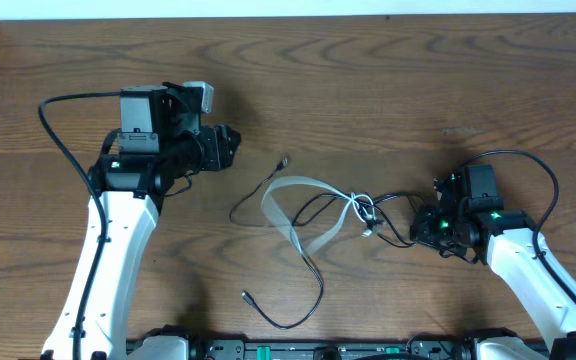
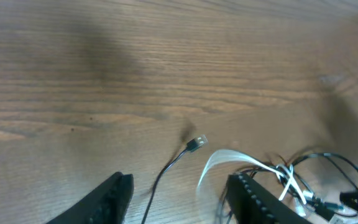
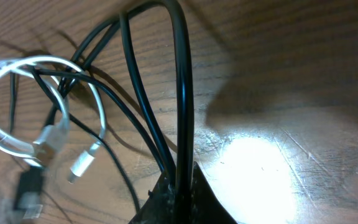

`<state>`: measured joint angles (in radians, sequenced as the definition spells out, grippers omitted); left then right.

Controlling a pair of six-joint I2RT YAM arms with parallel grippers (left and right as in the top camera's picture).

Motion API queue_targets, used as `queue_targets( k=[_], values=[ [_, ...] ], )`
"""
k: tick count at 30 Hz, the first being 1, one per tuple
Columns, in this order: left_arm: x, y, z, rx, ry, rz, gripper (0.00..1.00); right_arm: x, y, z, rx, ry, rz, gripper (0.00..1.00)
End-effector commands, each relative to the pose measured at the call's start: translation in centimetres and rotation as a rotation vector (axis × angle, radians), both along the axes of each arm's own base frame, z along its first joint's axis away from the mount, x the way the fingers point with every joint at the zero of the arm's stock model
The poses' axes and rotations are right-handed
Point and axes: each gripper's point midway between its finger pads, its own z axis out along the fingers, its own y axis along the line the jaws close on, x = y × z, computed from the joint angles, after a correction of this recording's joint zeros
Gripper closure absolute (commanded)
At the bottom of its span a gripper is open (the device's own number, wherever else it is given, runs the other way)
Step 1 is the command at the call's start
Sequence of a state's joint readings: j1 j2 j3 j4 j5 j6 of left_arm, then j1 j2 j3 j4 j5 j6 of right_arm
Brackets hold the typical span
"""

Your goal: Untangle cables

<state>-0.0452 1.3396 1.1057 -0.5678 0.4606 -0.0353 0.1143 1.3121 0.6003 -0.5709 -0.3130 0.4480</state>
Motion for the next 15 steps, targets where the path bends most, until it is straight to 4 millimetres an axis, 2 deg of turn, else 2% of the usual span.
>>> queue_targets(
  k=[1, 5, 11, 15],
  values=[
    [-0.2, -0.7, 0.3, -0.052, 0.025, 0.012, 0.39, 0.0, -0.4, -0.2, -0.013, 0.009, -0.019, 0.99],
    [-0.8, -0.9, 0.0, -0.084, 0.079, 0.046, 0.37, 0.0, -0.4, -0.2, -0.013, 0.008, -0.019, 0.99],
    [-2.6, -5.3, -0.1, -0.125, 0.115, -0.096, 0.37, 0.0, -0.4, -0.2, -0.012, 0.007, -0.019, 0.99],
    [-3.5, -8.7, -1.2, -0.099, 0.131, -0.2, 0.37, -0.1, -0.3, -0.2, -0.007, 0.008, -0.017, 0.99]
  ],
)
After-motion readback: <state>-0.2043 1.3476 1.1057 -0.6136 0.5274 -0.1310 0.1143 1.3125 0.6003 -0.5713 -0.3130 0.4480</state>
